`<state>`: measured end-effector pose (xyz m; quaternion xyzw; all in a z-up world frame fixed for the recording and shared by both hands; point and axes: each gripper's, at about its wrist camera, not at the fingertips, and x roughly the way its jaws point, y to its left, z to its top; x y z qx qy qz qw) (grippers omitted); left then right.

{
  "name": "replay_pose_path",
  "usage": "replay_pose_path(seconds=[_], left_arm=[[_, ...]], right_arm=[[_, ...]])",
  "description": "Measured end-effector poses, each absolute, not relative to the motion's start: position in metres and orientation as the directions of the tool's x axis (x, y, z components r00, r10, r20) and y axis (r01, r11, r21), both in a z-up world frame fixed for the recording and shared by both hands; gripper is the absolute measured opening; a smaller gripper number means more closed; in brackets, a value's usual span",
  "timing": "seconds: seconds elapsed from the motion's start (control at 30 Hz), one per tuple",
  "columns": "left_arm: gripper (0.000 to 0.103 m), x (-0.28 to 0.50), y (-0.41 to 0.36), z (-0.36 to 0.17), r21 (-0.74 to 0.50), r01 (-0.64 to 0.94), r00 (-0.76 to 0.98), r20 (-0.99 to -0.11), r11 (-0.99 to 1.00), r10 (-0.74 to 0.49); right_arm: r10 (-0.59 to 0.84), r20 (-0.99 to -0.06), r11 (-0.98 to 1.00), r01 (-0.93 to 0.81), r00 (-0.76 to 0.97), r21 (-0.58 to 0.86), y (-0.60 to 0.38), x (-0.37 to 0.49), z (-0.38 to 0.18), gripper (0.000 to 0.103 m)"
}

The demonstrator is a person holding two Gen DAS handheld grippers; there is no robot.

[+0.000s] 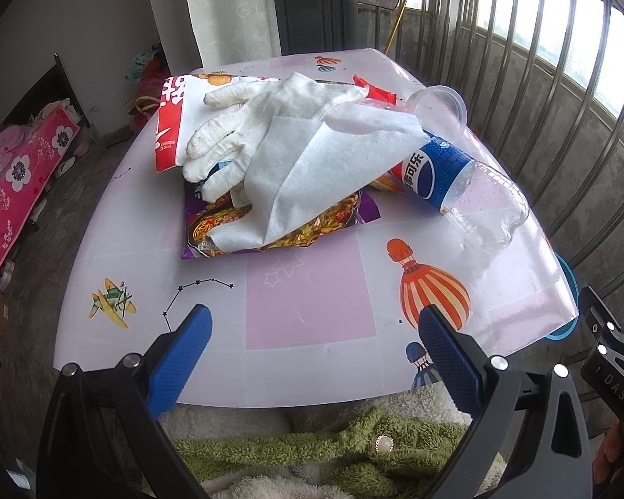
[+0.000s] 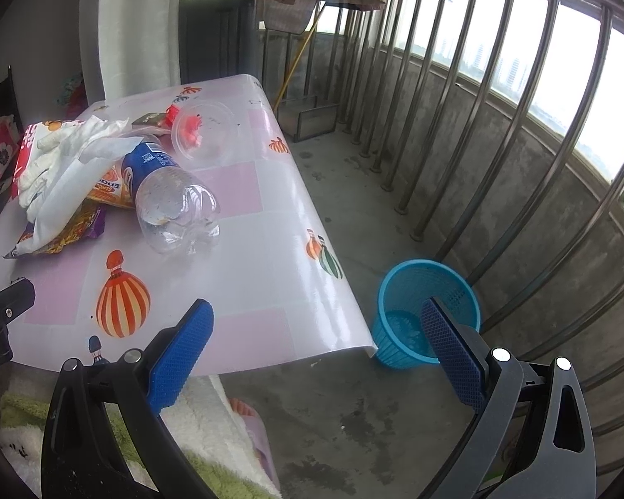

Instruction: Collect trash

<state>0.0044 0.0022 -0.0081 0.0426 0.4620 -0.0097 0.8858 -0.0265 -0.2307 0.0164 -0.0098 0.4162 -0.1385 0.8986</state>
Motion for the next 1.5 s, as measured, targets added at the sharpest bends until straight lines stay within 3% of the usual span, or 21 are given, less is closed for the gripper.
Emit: replay_pose_path(seconds=[0.63,0.8,1.0,1.37,1.5], left_arm=[[0.097,0.010,0.015,-0.008,0.027,0.069,0.586,-0.810,0.997,-0.018],[0.097,0.018,0.031,0.002,-0.008,0.090,0.645,-0.762,0.996,-0.065],[0.097,0.029,0.069,0.018,-0.222,0.158,0.742,-0.616,0.962,-0.264],[0.097,0.063,0.074,0.012,-0.207,0.240,0.762,-0.566,0.948,-0.316],[0.085,0.074,0.067,0.003,-0.195,0.280,0.747,-0.571,0.940,-0.340]], right_arm=[[-0.223,-0.727,0.971,0.218,0.650,-0.103,-0.229,-0.019,0.022,0.095],[-0.185,-0.687,0.978,0.197,0.703,-0.061,-0.226,-0.005,0.034,0.095],[-0.122,-0.630,0.991,0.127,0.767,-0.037,-0.215,0.019,0.048,0.095],[-0.049,-0.634,0.996,0.085,0.772,0.026,-0.206,0.066,0.056,0.095],[-0.007,-0.643,0.996,0.065,0.766,0.066,-0.202,0.079,0.056,0.095]])
